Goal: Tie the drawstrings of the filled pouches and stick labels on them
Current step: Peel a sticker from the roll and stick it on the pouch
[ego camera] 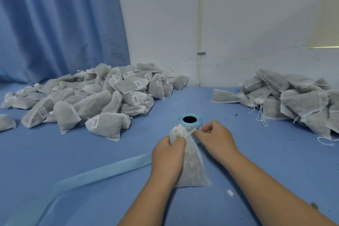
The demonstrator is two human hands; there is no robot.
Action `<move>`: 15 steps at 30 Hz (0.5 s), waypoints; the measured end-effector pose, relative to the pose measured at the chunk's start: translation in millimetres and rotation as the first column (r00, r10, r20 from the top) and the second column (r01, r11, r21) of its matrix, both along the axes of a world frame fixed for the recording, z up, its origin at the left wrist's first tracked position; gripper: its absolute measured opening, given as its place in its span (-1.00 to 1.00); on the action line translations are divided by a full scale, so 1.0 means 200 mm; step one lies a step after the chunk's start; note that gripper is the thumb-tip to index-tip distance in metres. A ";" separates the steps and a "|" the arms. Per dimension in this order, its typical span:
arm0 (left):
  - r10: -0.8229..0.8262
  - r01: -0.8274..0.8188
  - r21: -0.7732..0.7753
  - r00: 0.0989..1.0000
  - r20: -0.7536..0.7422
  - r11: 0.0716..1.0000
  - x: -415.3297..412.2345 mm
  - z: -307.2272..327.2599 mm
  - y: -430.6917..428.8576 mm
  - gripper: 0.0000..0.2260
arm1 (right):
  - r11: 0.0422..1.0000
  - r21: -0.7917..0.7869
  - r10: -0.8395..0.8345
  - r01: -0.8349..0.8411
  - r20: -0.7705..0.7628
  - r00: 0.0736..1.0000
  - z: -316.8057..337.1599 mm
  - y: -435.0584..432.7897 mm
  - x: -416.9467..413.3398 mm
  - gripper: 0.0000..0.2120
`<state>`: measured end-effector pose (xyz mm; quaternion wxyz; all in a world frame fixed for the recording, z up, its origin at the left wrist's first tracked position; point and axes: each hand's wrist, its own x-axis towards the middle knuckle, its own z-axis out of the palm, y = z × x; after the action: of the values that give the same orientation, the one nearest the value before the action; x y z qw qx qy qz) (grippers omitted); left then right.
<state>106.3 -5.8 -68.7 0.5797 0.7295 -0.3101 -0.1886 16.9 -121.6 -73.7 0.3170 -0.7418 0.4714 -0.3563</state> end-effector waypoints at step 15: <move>0.000 0.000 0.023 1.000 0.013 1.000 -0.01 0.02 0.01 -0.75 | 0.979 0.193 0.047 -0.065 0.093 0.995 0.04 -0.04 -0.03 -0.68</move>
<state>104.5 -4.5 -64.2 0.5693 0.7372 -0.3118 -0.1875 10.8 -129.2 -65.5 0.4188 -0.7036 0.4686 -0.3315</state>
